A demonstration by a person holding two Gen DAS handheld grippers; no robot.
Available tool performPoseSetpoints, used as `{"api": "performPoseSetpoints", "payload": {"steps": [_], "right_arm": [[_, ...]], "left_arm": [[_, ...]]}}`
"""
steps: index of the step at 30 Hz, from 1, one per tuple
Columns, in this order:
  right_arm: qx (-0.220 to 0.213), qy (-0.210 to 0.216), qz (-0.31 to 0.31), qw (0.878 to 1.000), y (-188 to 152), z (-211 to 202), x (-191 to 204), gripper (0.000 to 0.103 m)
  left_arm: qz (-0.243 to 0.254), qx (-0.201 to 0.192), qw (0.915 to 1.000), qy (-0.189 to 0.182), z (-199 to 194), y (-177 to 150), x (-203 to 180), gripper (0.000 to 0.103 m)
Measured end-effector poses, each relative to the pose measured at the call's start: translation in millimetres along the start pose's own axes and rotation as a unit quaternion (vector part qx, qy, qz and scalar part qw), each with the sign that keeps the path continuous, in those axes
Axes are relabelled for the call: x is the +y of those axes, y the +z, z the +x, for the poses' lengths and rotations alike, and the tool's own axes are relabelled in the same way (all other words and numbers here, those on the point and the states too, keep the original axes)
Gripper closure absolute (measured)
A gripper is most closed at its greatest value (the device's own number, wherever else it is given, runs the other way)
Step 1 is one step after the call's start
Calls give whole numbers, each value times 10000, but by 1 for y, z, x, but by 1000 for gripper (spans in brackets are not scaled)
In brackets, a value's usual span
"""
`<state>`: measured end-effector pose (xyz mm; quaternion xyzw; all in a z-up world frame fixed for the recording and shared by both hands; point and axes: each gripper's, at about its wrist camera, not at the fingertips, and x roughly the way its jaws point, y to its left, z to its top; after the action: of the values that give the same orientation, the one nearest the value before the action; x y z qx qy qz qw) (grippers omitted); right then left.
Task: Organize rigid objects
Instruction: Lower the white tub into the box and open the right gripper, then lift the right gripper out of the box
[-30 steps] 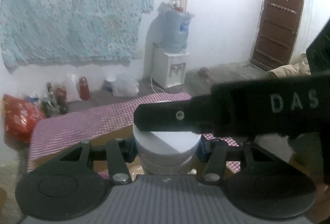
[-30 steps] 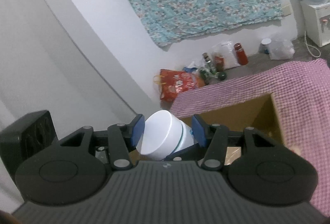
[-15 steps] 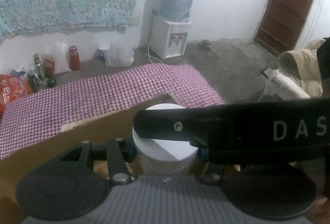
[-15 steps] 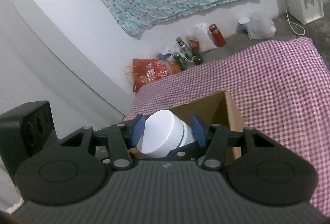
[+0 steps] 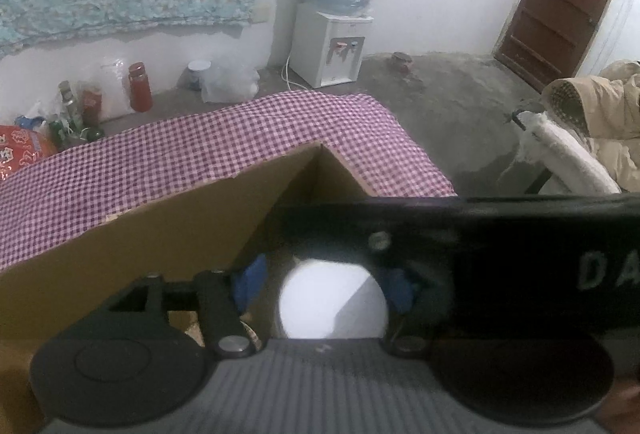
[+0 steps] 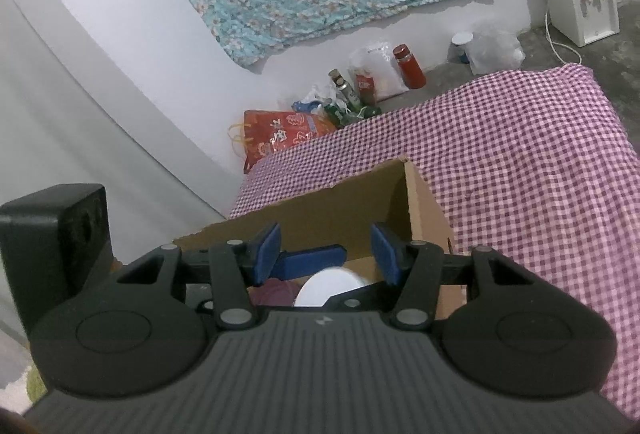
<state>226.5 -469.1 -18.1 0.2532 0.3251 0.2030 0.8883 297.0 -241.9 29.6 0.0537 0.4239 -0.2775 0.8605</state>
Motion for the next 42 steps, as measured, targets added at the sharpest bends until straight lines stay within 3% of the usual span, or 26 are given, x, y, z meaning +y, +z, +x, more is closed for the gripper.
{"api": "performPoseSetpoints", "payload": {"steps": [4, 9, 12, 17, 21, 27, 34, 42], "right_arm": [[-280, -43, -31, 9996, -3, -24, 4, 53], [-670, -57, -244, 9974, -9, -70, 18, 53], [-795, 26, -328, 9963, -16, -100, 26, 53], [-704, 113, -639, 9954, -32, -133, 49, 53], [-165, 221, -890, 9957, -47, -122, 74, 53], [844, 266, -712, 9935, -60, -63, 100, 53], [1788, -433, -362, 9823, -71, 5, 106, 53], [2567, -1168, 76, 9594, -80, 56, 106, 47]], "left_arm": [[-31, -134, 9999, 50, -16, 1, -1, 20], [-210, -390, 9990, -12, -59, -6, 7, 15], [-310, -552, 9980, -11, -92, -19, 14, 11], [-342, -851, 9953, 296, -139, -59, 26, 9], [-613, -1024, 9915, 521, -158, -97, 39, 8], [-1004, -1188, 9849, 761, -175, -139, 59, 8], [-917, -1428, 9809, 951, -189, -170, 75, 8], [-558, -1589, 9826, 786, -178, -182, 74, 8]]}}
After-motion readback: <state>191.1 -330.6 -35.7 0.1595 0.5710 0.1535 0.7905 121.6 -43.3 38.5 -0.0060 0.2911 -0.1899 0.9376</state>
